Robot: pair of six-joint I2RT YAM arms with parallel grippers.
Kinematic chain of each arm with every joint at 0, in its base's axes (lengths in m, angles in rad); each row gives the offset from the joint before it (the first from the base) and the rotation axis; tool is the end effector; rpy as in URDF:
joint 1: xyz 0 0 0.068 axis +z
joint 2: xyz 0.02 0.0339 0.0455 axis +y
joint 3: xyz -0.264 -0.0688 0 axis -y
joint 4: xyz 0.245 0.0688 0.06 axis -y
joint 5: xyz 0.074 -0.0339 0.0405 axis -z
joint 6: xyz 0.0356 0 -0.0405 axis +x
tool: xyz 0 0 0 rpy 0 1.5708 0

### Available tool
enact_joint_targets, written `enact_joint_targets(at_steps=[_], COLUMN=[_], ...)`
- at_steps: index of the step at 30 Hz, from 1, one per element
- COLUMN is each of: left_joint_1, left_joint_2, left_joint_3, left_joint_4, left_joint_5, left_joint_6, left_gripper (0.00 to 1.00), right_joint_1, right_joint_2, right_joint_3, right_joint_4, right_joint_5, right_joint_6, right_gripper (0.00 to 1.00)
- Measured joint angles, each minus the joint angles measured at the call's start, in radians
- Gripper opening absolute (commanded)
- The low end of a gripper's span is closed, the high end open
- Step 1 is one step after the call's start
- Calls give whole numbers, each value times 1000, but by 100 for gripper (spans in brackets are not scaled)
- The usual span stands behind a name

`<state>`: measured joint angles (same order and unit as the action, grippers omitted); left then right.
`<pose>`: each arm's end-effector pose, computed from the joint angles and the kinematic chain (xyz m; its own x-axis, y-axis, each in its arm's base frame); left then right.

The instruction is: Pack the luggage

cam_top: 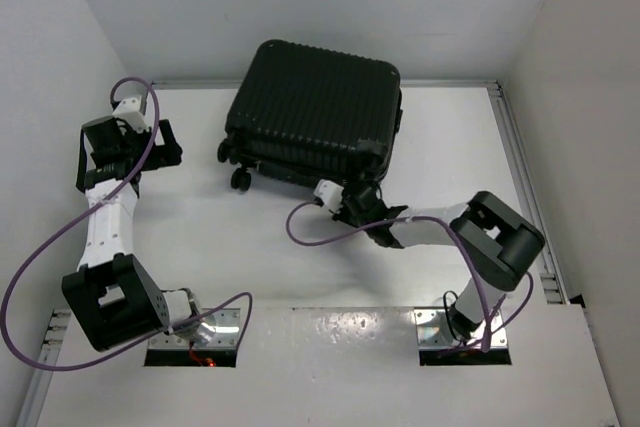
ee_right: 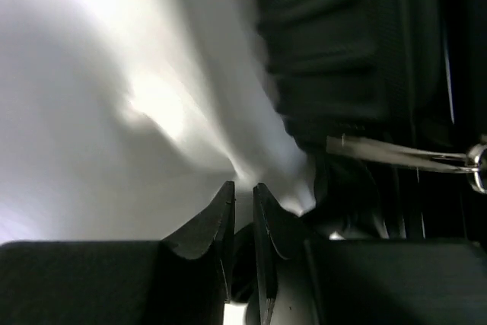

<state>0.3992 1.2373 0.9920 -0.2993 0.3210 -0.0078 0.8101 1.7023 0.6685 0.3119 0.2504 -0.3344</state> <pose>0.2605 0.0977 0.3058 -0.4764 -0.2090 -0.8540 -0.1239 0.9776 -0.1701 0.2221 0.2206 0.1237 -0.2421 -0.7156 -0.6552 -0.6913 0.6011 -0.4010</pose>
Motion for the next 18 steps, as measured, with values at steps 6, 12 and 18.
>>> enact_joint_targets(at_steps=[6, 12, 18], left_joint_1=[-8, -12, -24], left_joint_2=[27, 17, -76], left_joint_3=[0, -60, -206], left_joint_4=[10, 98, 184], left_joint_5=[24, 69, 119], left_joint_6=[-2, -53, -105], left_gripper=[100, 100, 100], right_joint_1=[-157, -188, -96], right_joint_2=[-139, -492, -620], right_joint_3=[-102, -142, -77], right_joint_4=[-75, -186, -172], right_joint_5=[8, -52, -53], right_joint_6=[-19, 206, 475], right_gripper=[25, 43, 45])
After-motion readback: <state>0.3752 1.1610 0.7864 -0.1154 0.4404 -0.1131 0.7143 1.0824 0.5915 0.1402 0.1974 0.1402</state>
